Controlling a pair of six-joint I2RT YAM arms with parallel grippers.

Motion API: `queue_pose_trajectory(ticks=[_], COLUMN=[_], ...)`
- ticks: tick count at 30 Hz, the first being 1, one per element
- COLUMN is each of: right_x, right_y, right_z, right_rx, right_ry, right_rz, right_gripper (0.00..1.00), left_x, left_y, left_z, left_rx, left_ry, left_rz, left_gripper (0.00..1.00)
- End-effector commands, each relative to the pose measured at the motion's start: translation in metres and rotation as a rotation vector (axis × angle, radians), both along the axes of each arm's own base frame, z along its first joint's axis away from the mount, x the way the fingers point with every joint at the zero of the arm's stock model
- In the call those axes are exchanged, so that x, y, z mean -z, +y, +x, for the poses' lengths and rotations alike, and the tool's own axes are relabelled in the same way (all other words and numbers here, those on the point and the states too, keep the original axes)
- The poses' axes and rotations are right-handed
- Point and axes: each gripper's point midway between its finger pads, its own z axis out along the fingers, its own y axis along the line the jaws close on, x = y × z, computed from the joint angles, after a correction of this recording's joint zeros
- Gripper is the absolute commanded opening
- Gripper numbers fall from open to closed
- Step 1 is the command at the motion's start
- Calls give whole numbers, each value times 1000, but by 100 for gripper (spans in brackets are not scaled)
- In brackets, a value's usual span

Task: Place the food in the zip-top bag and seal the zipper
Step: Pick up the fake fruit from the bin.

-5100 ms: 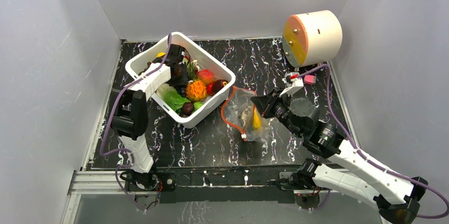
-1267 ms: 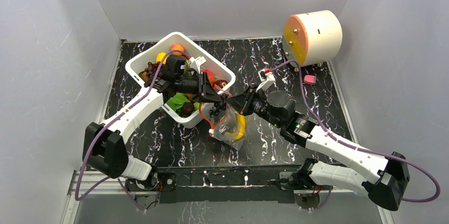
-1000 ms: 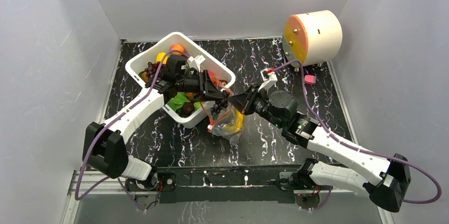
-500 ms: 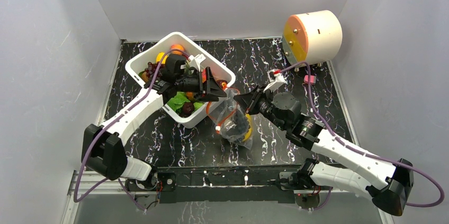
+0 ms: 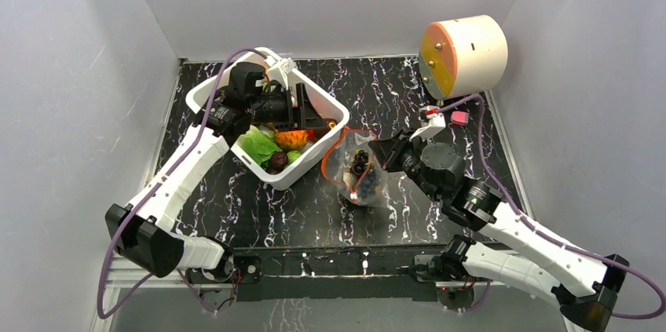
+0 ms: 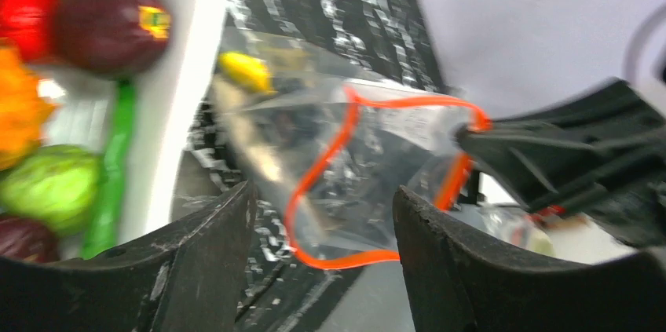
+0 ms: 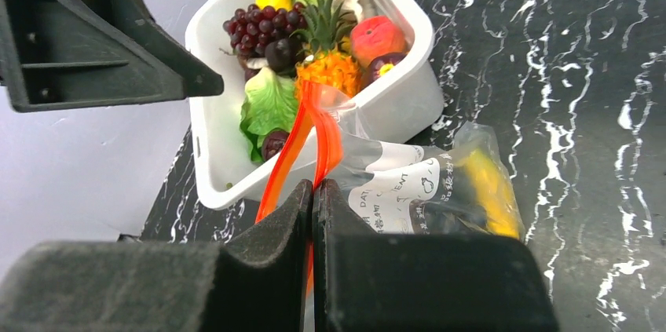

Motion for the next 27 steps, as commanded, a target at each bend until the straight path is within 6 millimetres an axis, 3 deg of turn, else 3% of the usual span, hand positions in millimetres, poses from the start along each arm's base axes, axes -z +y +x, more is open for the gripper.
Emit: queue_pose_trajectory(ticks=[1, 5, 10, 12, 13, 14, 27], right_x=[-48, -50, -54, -53, -54, -53, -56], right_y=[-25, -35, -43, -44, -44, -43, -43], right_z=[-1, -4, -8, -9, -10, -10, -15], right_rx=[79, 95, 107, 104, 101, 98, 79], right_ry=[-112, -122, -135, -138, -139, -139, -143], right_rz=[51, 39, 39, 43, 46, 47, 57], right_gripper=[0, 0, 0, 0, 0, 0, 0], left_x=[15, 27, 41, 52, 56, 61, 136], left_y=[54, 93, 116, 119, 118, 118, 108], left_z=[21, 43, 69, 79, 84, 89, 132], left_rx=[-224, -395, -486, -499, -502, -503, -487], left_ry=[-111, -159, -157, -137, -130, -121, -29], left_rz=[294, 483, 612, 643, 651, 661, 736], left_gripper=[61, 62, 74, 81, 92, 96, 98])
